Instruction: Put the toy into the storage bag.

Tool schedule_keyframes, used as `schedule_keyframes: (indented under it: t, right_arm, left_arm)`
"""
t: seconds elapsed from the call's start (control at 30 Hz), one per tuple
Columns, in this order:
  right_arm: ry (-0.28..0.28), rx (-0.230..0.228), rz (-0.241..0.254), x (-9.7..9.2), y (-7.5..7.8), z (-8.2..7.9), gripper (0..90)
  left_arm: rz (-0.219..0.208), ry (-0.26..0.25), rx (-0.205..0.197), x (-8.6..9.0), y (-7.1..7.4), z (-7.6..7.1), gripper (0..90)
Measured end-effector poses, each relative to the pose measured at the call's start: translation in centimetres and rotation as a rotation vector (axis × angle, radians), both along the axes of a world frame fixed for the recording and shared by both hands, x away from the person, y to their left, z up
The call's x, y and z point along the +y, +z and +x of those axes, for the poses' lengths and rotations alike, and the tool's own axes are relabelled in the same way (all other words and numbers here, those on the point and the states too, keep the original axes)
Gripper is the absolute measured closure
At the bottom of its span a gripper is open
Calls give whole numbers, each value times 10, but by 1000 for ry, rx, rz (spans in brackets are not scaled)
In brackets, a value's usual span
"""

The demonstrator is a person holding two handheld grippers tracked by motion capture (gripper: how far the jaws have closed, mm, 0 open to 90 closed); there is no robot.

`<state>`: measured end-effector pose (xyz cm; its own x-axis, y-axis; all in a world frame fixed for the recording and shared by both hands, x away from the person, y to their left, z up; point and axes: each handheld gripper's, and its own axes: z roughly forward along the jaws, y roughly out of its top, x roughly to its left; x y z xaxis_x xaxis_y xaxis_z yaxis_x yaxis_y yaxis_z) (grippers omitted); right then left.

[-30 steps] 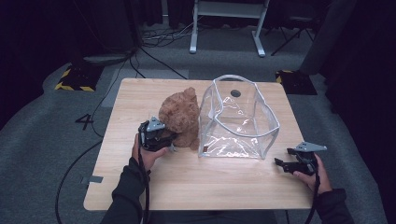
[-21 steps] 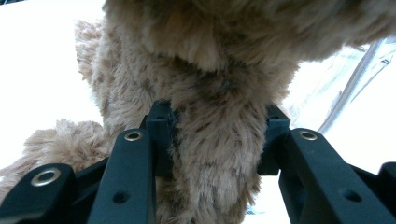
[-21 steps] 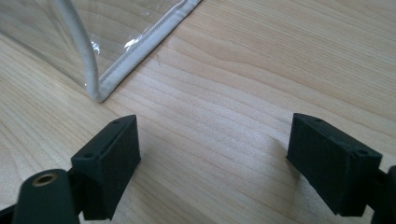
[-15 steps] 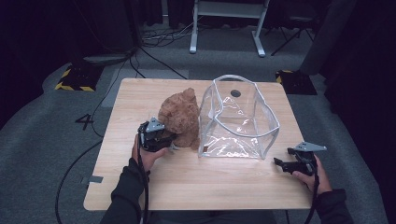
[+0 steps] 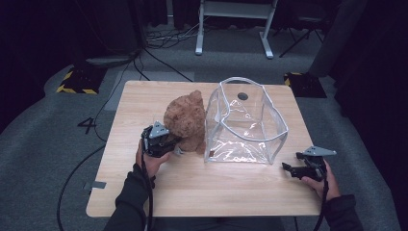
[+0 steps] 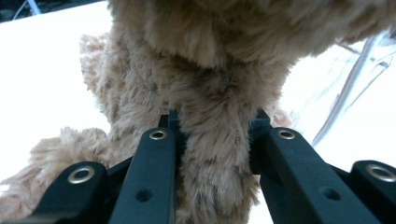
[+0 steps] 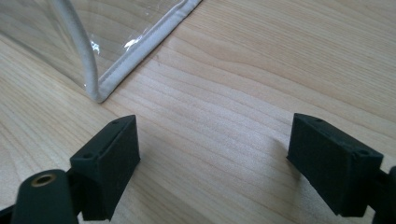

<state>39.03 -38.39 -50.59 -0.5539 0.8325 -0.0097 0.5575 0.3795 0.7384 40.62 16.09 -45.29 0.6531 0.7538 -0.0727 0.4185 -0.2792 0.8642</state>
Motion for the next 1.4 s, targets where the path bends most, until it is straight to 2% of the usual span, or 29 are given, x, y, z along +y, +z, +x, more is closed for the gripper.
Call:
schedule_keyframes:
  t: [0.17, 0.27, 0.57, 0.73, 0.9, 1.23, 1.4]
  right_arm:
    - [0, 0, 0, 0, 0, 0, 164]
    - [-1, -1, 0, 0, 0, 0, 164]
    - [-1, -2, -1, 0, 0, 0, 163]
    - [-2, -2, -1, 0, 0, 0, 163]
    - [-2, -2, -1, 0, 0, 0, 163]
    - [-2, -2, -1, 0, 0, 0, 163]
    - [-2, -2, -1, 0, 0, 0, 163]
  left_arm:
    - [-5, -12, -30, -2, 3, -3, 745]
    - [-28, -15, -47, -4, 7, -6, 750]
    - [-53, -15, -68, -2, 13, -8, 752]
    - [-60, 2, -82, 2, 18, -8, 752]
    - [-75, 16, -102, 7, 26, -7, 753]
    - [-107, 44, -121, 12, 34, 1, 751]
    - [-103, 46, -139, 11, 42, 4, 751]
